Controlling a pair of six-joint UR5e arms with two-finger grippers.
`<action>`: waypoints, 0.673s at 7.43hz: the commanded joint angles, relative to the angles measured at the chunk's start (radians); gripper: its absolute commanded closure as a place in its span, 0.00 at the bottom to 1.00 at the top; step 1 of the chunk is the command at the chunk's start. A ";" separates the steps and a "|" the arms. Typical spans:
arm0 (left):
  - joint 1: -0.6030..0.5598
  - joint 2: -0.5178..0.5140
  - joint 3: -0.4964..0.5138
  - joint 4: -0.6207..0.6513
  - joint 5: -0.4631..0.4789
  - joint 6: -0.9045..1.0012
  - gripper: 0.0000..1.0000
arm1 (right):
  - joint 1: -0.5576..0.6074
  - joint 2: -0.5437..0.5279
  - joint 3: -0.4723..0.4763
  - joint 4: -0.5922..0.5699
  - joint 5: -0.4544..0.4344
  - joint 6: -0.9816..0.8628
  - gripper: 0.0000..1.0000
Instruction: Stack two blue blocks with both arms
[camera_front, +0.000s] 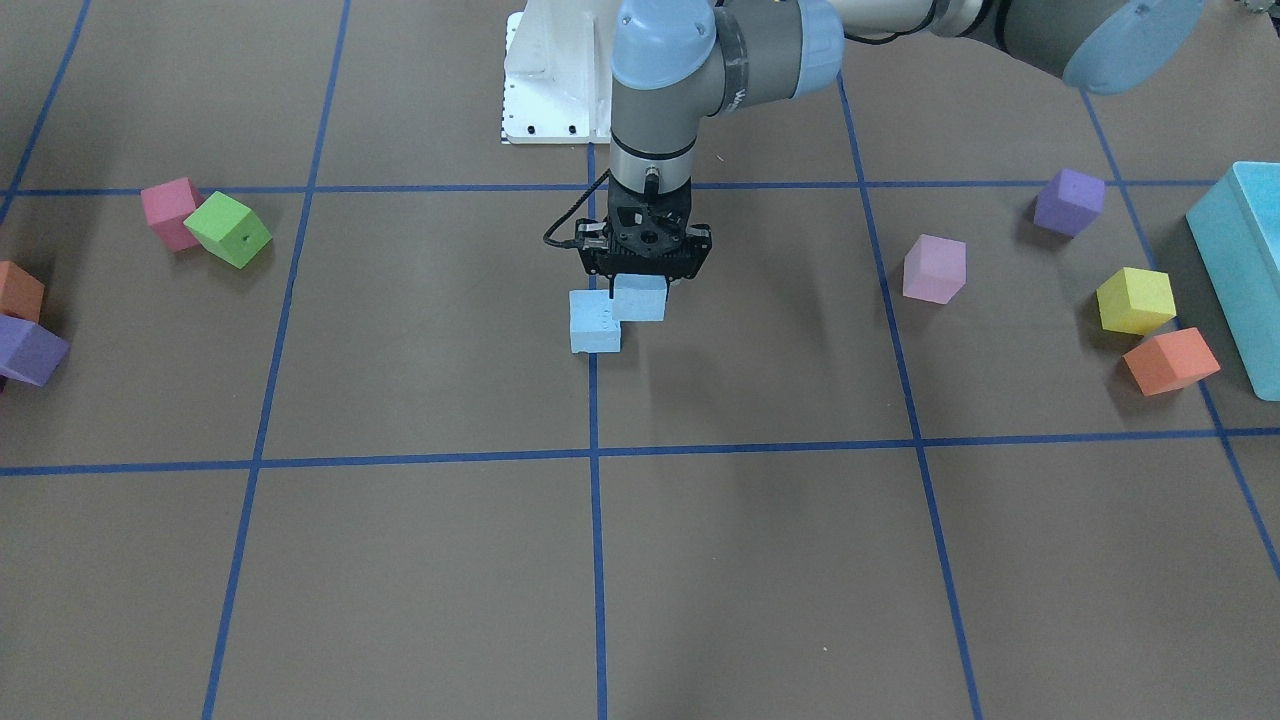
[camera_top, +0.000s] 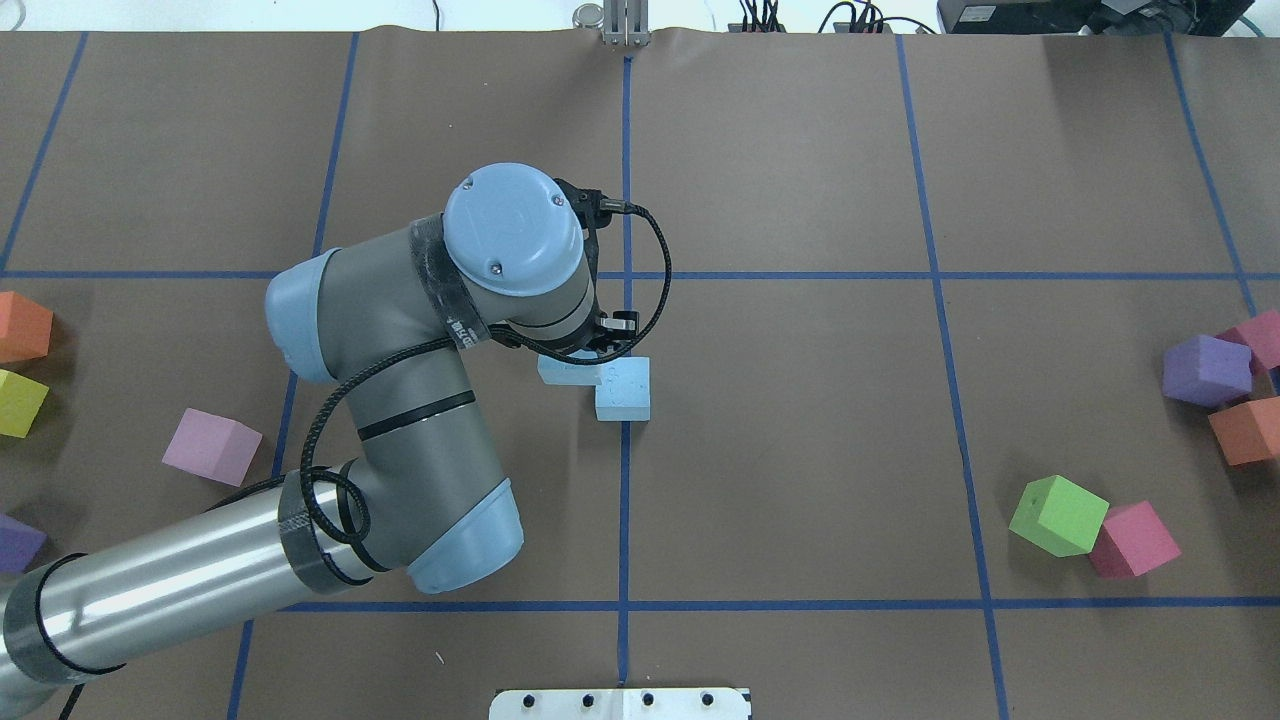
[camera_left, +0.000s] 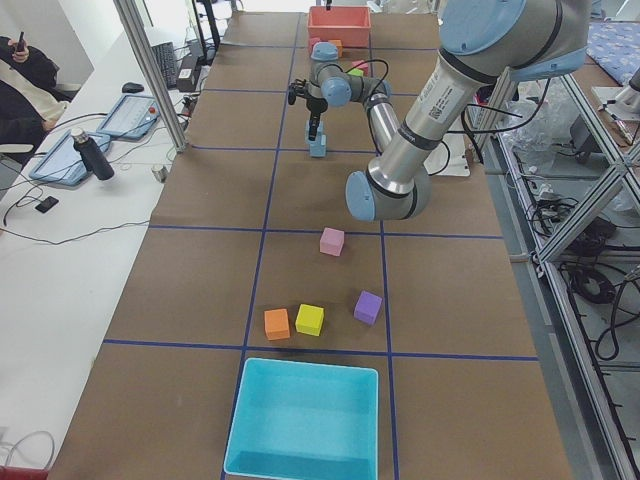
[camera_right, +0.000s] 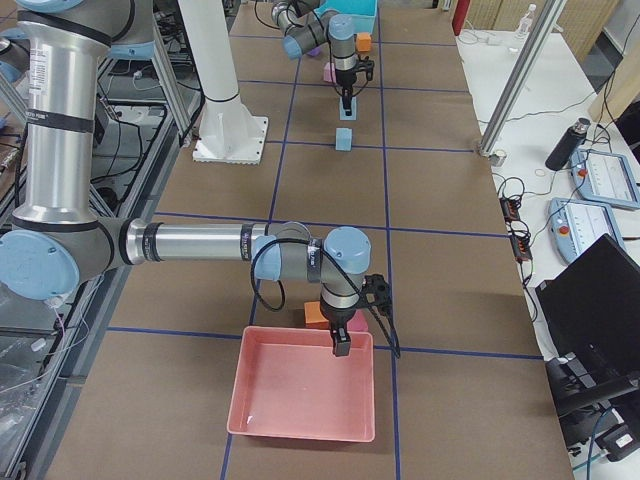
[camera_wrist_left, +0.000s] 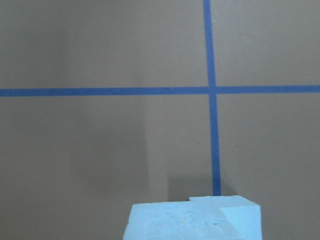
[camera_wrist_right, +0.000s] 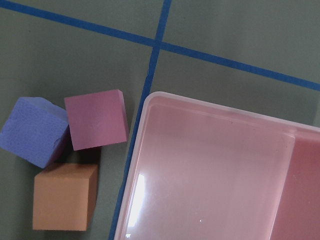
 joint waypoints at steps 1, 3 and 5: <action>0.010 -0.077 0.087 -0.001 0.001 0.005 1.00 | 0.000 0.000 0.000 0.000 0.001 -0.001 0.00; 0.022 -0.086 0.112 -0.003 0.000 -0.001 1.00 | 0.000 -0.001 -0.002 0.000 0.009 0.001 0.00; 0.037 -0.086 0.124 -0.003 -0.002 -0.005 1.00 | 0.000 0.000 -0.005 0.000 0.010 -0.001 0.00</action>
